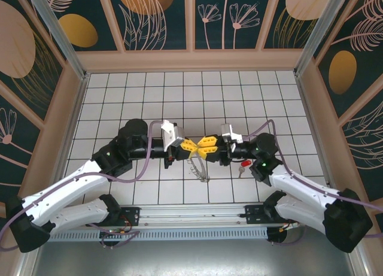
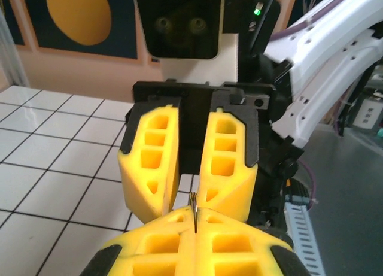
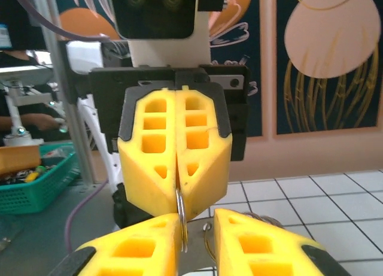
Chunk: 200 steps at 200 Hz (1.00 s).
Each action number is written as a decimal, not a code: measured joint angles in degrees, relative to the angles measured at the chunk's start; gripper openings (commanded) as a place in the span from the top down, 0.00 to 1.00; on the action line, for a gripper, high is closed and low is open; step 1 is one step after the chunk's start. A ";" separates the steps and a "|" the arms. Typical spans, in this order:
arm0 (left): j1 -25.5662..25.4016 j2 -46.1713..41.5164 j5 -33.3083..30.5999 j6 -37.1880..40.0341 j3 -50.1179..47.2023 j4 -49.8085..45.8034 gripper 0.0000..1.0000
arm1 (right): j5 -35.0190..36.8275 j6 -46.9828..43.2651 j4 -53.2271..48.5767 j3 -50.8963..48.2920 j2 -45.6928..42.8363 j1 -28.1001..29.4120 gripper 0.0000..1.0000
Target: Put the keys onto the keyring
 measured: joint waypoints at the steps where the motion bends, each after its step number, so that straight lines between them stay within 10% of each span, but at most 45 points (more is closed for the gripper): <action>1: 0.00 0.04 -0.07 0.15 0.15 -0.22 1.00 | 0.13 -0.48 -0.72 0.17 -0.17 0.00 0.79; 170: 0.79 8.83 -4.28 10.75 9.79 -24.70 1.00 | 6.08 -15.26 -30.56 4.72 -0.59 3.17 1.00; 200: 0.79 5.95 -4.02 8.76 6.25 -19.58 0.83 | 5.92 -14.27 -28.70 4.68 -0.63 3.21 1.00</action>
